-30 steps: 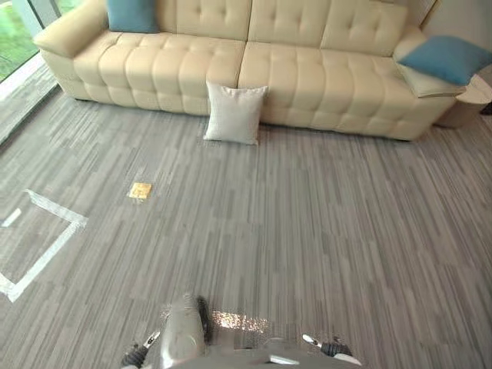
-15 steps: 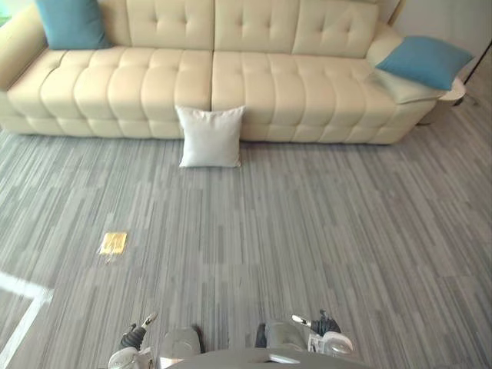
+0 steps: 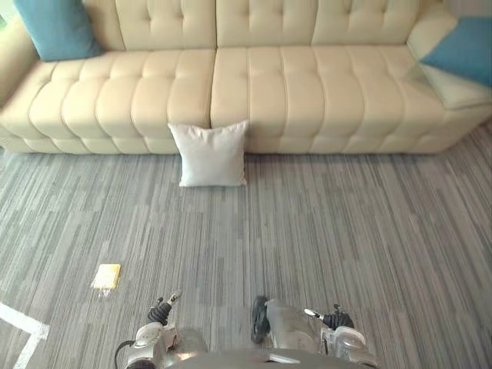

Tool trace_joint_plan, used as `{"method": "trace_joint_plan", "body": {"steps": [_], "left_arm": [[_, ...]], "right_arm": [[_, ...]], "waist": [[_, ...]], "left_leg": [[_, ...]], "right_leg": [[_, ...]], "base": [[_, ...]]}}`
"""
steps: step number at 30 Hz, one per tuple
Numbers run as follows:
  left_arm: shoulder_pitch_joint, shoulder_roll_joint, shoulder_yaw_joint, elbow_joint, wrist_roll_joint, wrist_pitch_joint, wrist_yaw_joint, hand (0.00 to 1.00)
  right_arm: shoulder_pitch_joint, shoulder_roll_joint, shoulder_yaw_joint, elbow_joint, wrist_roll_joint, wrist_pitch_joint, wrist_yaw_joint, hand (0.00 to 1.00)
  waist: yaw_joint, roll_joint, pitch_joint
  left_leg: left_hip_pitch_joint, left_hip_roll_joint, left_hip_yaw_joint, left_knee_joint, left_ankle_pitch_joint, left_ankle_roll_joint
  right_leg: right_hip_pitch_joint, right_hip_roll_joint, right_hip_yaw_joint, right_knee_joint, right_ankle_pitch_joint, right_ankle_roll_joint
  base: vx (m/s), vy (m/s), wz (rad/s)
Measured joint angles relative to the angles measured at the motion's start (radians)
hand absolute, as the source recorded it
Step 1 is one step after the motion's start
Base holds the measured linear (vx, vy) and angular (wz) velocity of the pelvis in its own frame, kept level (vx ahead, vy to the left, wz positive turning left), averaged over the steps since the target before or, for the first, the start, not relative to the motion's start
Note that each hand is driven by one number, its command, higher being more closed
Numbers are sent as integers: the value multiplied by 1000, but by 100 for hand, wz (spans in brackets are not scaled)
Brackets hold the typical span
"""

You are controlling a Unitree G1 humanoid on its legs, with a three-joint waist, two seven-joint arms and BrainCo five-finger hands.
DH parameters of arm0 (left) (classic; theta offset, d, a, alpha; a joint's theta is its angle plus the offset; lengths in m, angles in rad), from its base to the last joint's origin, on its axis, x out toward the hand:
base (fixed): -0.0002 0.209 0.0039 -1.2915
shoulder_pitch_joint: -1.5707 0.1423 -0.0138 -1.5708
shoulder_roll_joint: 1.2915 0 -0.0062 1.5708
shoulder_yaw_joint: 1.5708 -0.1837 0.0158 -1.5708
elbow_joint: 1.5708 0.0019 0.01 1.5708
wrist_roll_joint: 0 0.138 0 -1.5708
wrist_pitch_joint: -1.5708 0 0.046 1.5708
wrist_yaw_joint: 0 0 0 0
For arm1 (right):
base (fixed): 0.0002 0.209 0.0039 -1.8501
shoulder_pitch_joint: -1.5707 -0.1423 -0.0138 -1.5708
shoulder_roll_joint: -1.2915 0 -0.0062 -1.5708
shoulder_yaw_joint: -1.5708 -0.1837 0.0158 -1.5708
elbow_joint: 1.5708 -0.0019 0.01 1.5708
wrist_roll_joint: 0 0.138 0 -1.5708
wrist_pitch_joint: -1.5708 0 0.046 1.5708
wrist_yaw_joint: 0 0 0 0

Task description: Pick up cushions and gather them together orderly.

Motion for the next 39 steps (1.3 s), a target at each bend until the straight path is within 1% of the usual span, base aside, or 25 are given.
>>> {"method": "trace_joint_plan", "body": {"steps": [1,2,3,6,8,9,11,12,14,15,16,17,20,22,23,25,27,28,29,30,32,34,36,38,39], "left_arm": [[3,-7,-2,12,-1,-1,0,0],[3,-10,-3,20,-2,-2,-1,0],[-10,8,-5,25,-10,-2,0,0],[-7,47,-12,31,-12,-2,-3,0],[-7,53,-16,36,-10,3,-4,0],[-6,52,-18,42,-9,4,-3,0],[-5,54,-31,55,-9,6,-3,0],[-7,68,-62,65,-8,9,-4,0],[5,90,-93,70,-9,16,-1,0],[12,93,-97,69,-8,17,1,0],[20,92,-97,70,-6,17,1,0],[21,89,-97,70,-4,17,1,0],[12,72,-95,69,2,17,1,0],[20,63,-96,71,12,18,1,0],[21,62,-95,71,17,18,1,0],[18,49,-86,73,22,18,1,0],[22,19,-73,70,33,17,0,0],[21,9,-65,66,43,17,-1,0],[21,4,-52,62,45,17,-2,0],[23,-3,-37,60,51,18,-1,0],[26,-23,-17,45,51,17,0,0],[35,-26,-14,25,51,17,-1,0],[33,-26,-7,22,51,17,0,0],[30,-27,-6,24,51,17,0,0],[29,-24,-4,29,50,17,-1,0]], "right_arm": [[11,-8,0,-3,1,-1,-1,0],[14,-11,1,-2,1,0,-1,0],[12,6,8,7,1,2,-2,0],[10,57,7,22,0,-3,0,0],[12,54,1,46,1,-1,0,0],[11,50,-2,49,2,-1,0,0],[7,35,2,47,1,-1,2,0],[0,29,2,47,3,-3,5,0],[-15,26,6,40,4,-6,10,0],[-15,25,11,38,3,-8,10,0],[-15,25,22,37,4,-13,11,0],[-16,26,25,35,3,-14,11,0],[-19,25,21,20,4,-19,11,0],[-18,27,19,-1,4,-23,11,0],[-16,29,14,-1,4,-23,11,0],[-4,34,-26,-3,10,-24,12,0],[0,27,-46,-5,9,-25,11,0],[-1,25,-62,-5,9,-25,11,0],[-1,25,-67,-6,9,-24,11,0],[3,25,-67,-7,9,-20,11,0],[16,14,-65,-7,9,-10,11,0],[21,15,-64,-9,12,-5,10,0],[21,14,-64,-9,17,-4,10,0],[22,13,-64,-10,19,-4,8,0],[25,15,-63,-13,18,-5,7,0]], "waist": [[4,20,-12],[8,29,-15],[3,-17,-30],[13,-79,-55],[11,-88,-62],[11,-82,-67],[9,-78,-70],[-1,-73,-68],[-11,-67,-60],[-13,-62,-56],[-20,-65,-57],[-24,-65,-58],[-26,-60,-55],[-42,-50,-52],[-48,-54,-54],[-48,-60,-61],[-48,-15,-78],[-50,-3,-76],[-52,-1,-75],[-51,-2,-72],[-31,18,-72],[-31,18,-74],[-26,18,-74],[-20,17,-74],[-18,15,-76]], "left_leg": [[-4,-15,-13,-131,123,9],[-7,-13,-21,-145,193,38],[-4,-68,-29,-124,247,99],[0,-138,-51,-128,189,128],[-2,-179,-73,-67,115,143],[2,-202,-85,-23,53,147],[34,-226,-90,-13,8,153],[65,-237,-103,-19,-11,153],[144,-243,-107,-42,-38,149],[187,-244,-107,-58,-47,152],[251,-242,-110,-85,-53,159],[274,-240,-112,-94,-57,160],[318,-219,-117,-106,-84,146],[336,-189,-132,-111,-106,113],[345,-188,-140,-114,-111,103],[397,-180,-176,-121,-144,57],[396,-142,-188,-104,-155,33],[385,-126,-188,-58,-164,17],[355,-110,-188,16,-173,2],[299,-75,-179,169,-183,-25],[254,-12,-131,324,-193,-28],[226,8,-103,330,-200,-15],[189,5,-108,255,-202,-10],[191,3,-113,139,-172,-1],[200,-2,-110,95,-132,-2]], "right_leg": [[34,-2,0,-17,-20,39],[45,1,1,-18,-32,59],[83,-45,-10,-20,-44,82],[92,-91,-28,-27,39,77],[113,-125,-25,11,62,99],[94,-153,-13,115,62,98],[-3,-192,39,358,90,91],[-97,-203,78,563,86,98],[-229,-188,87,812,3,79],[-266,-167,81,852,-32,66],[-310,-123,62,834,-93,43],[-332,-105,45,792,-115,34],[-416,-52,-8,588,-131,19],[-441,0,-27,356,-63,-7],[-436,5,-20,291,-22,-18],[-390,8,-20,224,132,-53],[-373,28,-60,224,95,-64],[-360,30,-83,228,71,-69],[-346,32,-94,229,56,-72],[-305,39,-114,217,38,-75],[-234,66,-131,174,29,-78],[-203,70,-130,153,20,-71],[-200,69,-110,145,20,-70],[-198,69,-89,153,15,-61],[-200,71,-70,166,7,-48]], "base": [[477,337,-6],[456,351,27],[402,304,36],[382,266,50],[377,242,57],[393,235,28],[324,201,16],[202,133,14],[269,144,4],[350,88,-2],[317,22,6],[308,-7,12],[246,-71,3],[301,-122,13],[314,-161,30],[401,-235,42],[354,-216,48],[340,-232,53],[316,-241,58],[291,-239,43],[220,-146,13],[201,-79,-9],[176,20,-27],[103,113,-34],[96,172,-27]]}}
